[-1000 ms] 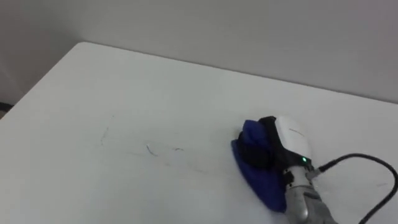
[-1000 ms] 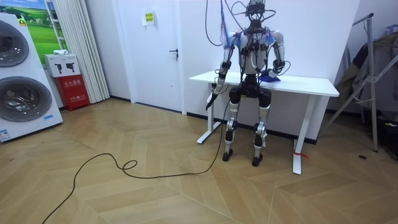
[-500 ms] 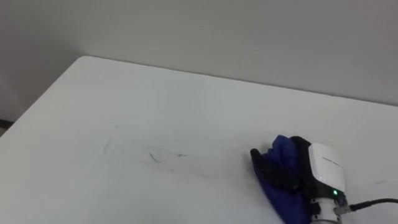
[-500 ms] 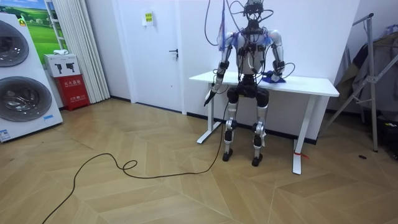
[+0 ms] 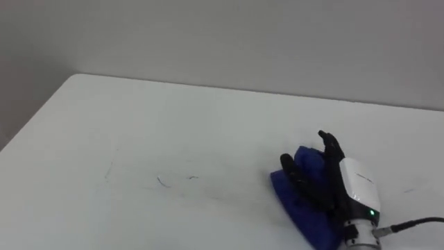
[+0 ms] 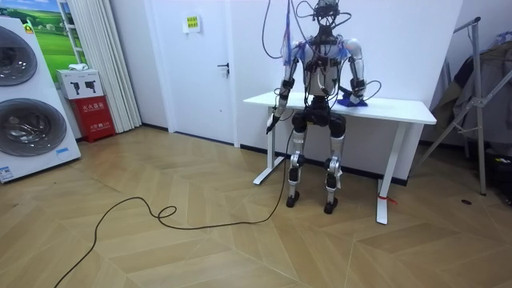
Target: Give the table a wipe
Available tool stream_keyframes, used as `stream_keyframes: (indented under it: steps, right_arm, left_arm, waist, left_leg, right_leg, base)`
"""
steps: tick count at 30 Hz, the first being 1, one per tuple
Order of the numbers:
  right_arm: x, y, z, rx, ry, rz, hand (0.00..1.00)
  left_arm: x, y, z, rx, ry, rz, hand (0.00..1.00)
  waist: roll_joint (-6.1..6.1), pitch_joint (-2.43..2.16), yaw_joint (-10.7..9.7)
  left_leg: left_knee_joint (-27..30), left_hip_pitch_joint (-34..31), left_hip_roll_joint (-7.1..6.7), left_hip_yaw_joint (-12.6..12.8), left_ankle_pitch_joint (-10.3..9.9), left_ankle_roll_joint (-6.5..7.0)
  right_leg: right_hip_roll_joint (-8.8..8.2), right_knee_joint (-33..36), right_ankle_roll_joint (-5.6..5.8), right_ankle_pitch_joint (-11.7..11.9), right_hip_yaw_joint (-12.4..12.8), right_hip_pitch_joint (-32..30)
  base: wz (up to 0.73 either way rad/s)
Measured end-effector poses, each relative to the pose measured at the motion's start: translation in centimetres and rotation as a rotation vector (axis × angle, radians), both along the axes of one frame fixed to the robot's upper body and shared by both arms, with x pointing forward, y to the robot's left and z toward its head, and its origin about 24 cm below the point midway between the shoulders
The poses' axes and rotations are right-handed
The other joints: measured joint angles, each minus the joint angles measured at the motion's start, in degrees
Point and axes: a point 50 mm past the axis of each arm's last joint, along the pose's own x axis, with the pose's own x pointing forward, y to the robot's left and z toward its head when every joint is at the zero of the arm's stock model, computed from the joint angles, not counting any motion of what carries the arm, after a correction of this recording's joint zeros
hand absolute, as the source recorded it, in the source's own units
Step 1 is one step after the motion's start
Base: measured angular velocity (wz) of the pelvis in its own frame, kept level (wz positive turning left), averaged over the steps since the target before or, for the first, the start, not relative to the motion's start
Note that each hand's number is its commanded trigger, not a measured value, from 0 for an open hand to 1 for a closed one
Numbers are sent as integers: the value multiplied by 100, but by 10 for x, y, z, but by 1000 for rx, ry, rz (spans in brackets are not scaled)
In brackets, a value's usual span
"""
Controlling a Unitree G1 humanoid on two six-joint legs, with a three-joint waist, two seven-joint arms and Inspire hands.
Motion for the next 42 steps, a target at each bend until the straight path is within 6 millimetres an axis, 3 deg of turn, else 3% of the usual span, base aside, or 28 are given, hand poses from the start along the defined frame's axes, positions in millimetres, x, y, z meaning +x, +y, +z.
stream_keyframes:
  steps: [4,6,11,15,21,27,29,35,37,41,42]
  right_arm:
    - [-1,-14,4,45,19,-62,0]
    - [4,-24,15,56,-22,-100,0]
    - [15,-59,70,98,-312,-262,0]
    - [11,-70,75,111,-373,-338,0]
    - [-4,-85,60,198,-364,-501,0]
    - [-34,-116,36,260,-295,-752,0]
    - [-51,-125,19,289,-244,-884,0]
    - [-82,-140,-2,407,-254,-1206,0]
    - [-89,-146,-1,434,-310,-1273,0]
    - [-96,-160,-1,512,-409,-1426,0]
    - [-98,-162,-1,522,-420,-1450,0]
  left_arm:
    - [-3,-1,-1,-28,0,-10,0]
    - [-8,1,-1,-38,-4,7,0]
    - [-16,15,3,-8,-40,103,0]
    - [-26,17,4,0,-20,115,0]
    - [-35,18,2,-1,14,137,0]
    - [-40,17,1,-22,28,143,0]
    - [-39,17,1,-23,26,142,0]
    - [-43,17,0,-22,40,146,0]
    - [-45,19,1,-19,39,161,0]
    - [-47,21,2,-19,30,206,0]
    - [-48,21,2,-20,30,211,0]
  waist:
    - [-74,31,-40]
    - [-90,24,-124]
    - [-46,68,-259]
    - [-47,68,-415]
    - [-141,65,-629]
    - [-228,54,-742]
    - [-294,45,-739]
    - [-262,35,-791]
    - [-233,42,-823]
    - [-271,-9,-941]
    - [-302,-2,-944]
  left_leg:
    - [-8,3,1,80,-9,16]
    - [-11,-35,2,91,-9,16]
    - [-17,6,17,205,-18,30]
    - [-11,64,29,271,-33,51]
    - [-24,59,26,312,-40,61]
    - [-25,45,32,317,-47,72]
    - [-26,27,32,347,-42,64]
    - [-25,4,33,366,-47,70]
    - [-25,0,36,363,-46,68]
    - [11,-49,34,287,-68,101]
    - [9,-49,34,286,-68,101]
  right_leg:
    - [0,60,7,1,50,-75]
    - [7,63,9,3,78,-120]
    - [50,66,17,24,230,-147]
    - [52,70,-9,8,269,-121]
    - [59,71,-5,10,314,-136]
    - [57,74,-6,9,314,-145]
    - [61,90,-6,9,342,-191]
    - [61,87,-7,7,342,-231]
    - [61,71,-7,8,341,-215]
    - [48,54,-6,2,288,-213]
    - [47,58,-6,0,284,-215]
  base:
    - [-11]
    - [-6]
    - [-11]
    - [-9]
    - [-3]
    - [0]
    - [-7]
    - [-3]
    - [2]
    - [10]
    - [13]
